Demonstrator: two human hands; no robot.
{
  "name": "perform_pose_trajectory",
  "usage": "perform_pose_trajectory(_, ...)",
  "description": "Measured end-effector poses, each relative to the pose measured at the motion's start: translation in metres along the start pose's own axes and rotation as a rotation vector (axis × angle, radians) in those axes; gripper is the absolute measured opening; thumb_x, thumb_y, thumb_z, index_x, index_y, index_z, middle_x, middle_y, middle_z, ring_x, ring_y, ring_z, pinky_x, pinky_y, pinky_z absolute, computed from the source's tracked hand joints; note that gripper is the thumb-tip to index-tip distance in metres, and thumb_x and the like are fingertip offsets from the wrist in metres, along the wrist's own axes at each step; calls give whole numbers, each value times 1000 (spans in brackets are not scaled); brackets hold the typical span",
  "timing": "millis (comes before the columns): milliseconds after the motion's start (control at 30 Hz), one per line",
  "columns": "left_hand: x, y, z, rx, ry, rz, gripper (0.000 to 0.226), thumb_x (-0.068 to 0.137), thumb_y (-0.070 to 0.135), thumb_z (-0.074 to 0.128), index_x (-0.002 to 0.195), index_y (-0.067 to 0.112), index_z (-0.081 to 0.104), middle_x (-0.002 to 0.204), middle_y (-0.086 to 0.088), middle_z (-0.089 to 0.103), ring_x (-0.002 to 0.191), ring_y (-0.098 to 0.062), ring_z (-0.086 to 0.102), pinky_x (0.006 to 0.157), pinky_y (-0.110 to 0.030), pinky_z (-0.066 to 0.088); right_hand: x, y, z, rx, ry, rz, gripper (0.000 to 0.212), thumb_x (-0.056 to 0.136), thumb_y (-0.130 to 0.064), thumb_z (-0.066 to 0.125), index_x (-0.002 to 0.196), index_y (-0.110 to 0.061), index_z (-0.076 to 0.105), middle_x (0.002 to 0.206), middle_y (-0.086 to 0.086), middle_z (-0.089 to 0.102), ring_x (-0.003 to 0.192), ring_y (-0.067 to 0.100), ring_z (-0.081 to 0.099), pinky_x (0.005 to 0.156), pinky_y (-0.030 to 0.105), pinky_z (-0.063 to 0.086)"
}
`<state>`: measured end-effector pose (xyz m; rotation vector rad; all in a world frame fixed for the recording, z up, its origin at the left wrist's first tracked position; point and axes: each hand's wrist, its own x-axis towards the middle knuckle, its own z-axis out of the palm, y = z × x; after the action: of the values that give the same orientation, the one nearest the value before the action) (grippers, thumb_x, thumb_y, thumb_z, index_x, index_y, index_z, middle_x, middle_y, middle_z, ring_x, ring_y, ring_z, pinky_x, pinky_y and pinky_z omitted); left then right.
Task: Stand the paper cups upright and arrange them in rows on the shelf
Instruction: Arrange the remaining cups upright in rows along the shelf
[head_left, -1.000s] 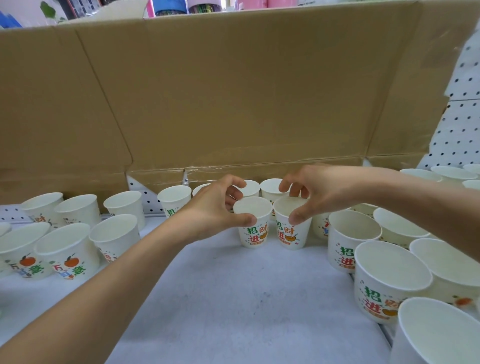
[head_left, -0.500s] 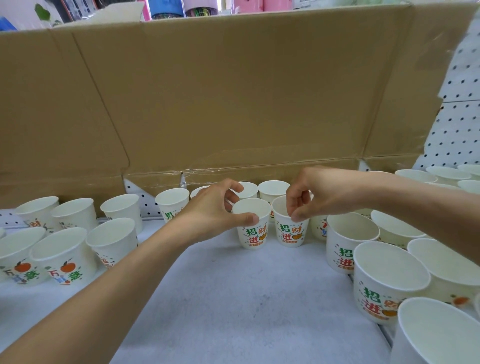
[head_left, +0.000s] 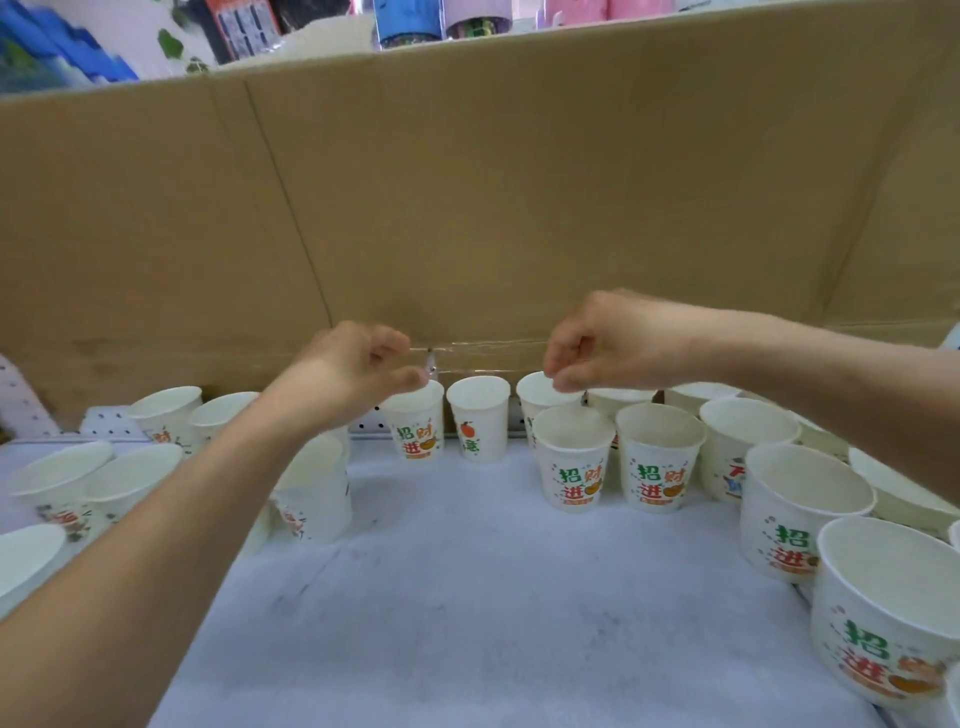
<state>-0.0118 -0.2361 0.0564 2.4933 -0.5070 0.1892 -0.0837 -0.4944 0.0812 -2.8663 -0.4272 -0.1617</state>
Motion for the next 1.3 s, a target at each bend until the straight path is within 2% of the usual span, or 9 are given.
perform_pose_trajectory(100, 13, -8, 5, 114, -80, -45, 53, 78, 47, 74, 122, 20, 63, 119, 2, 64, 107, -15, 59, 96, -32, 45, 36, -21, 17, -93, -11, -86, 13, 88, -33, 66, 98, -28, 72, 92, -14, 70, 88, 9, 65, 80, 33, 52)
perform_pose_trajectory(200, 19, -13, 8, 190, -97, -13, 29, 75, 47, 75, 78, 22, 60, 77, 13, 44, 73, -17, 52, 77, -34, 46, 62, -35, 36, -206, 32, -168, 16, 86, -39, 66, 97, -28, 72, 81, -15, 58, 83, 13, 59, 69, 27, 36)
perform_pose_trajectory(233, 19, -14, 9, 198, -99, -3, 32, 75, 45, 75, 72, 18, 59, 70, -4, 60, 71, -25, 55, 73, -36, 45, 68, -39, 42, -237, 34, -175, 17, 85, -40, 67, 96, -29, 71, 77, -15, 54, 81, 14, 56, 67, 27, 33)
perform_pose_trajectory(267, 20, -15, 10, 199, -100, 6, 39, 75, 44, 76, 80, 9, 60, 101, -6, 57, 82, -25, 58, 76, -36, 46, 73, -41, 47, -259, 27, -169, 17, 83, -41, 68, 95, -29, 71, 76, -14, 52, 79, 15, 54, 64, 27, 33)
perform_pose_trajectory(433, 27, -25, 14, 142, -136, 36, 58, 72, 41, 81, 123, 19, 64, 123, 4, 64, 106, -10, 58, 93, -28, 45, 78, -39, 52, -303, -16, -126, 11, 83, -36, 70, 91, -28, 71, 76, -12, 55, 75, 15, 54, 52, 24, 30)
perform_pose_trajectory(867, 29, -27, 9, 52, -144, 62, 57, 73, 43, 79, 123, 23, 62, 114, 10, 62, 102, -8, 57, 94, -28, 45, 68, -32, 46, -328, 14, -71, 20, 84, -43, 67, 100, -30, 68, 77, -17, 51, 79, 12, 52, 61, 25, 30)
perform_pose_trajectory(1067, -22, -39, -33, -103, 10, 21, 30, 90, 49, 59, 114, 33, 63, 102, 13, 66, 94, -5, 60, 73, -31, 55, 62, -72, 39, -2, 50, -183, 30, 85, -47, 66, 110, -31, 65, 97, -17, 58, 93, 8, 57, 79, 31, 50)
perform_pose_trajectory(1200, -66, -69, -54, -32, 82, -20, 23, 90, 47, 58, 109, 34, 64, 102, 16, 63, 99, -5, 58, 83, -26, 49, 67, -116, 59, 185, -54, -226, 50, 79, -53, 69, 124, -34, 56, 113, -15, 57, 97, 2, 57, 68, 19, 46)
perform_pose_trajectory(1300, -84, -92, -69, 79, -7, -144, 58, 75, 49, 75, 127, 33, 56, 125, 11, 56, 114, -9, 51, 90, -34, 47, 79, -139, 75, 171, -130, -196, 68, 81, -57, 66, 138, -28, 44, 131, -8, 51, 105, 7, 53, 60, 15, 39)
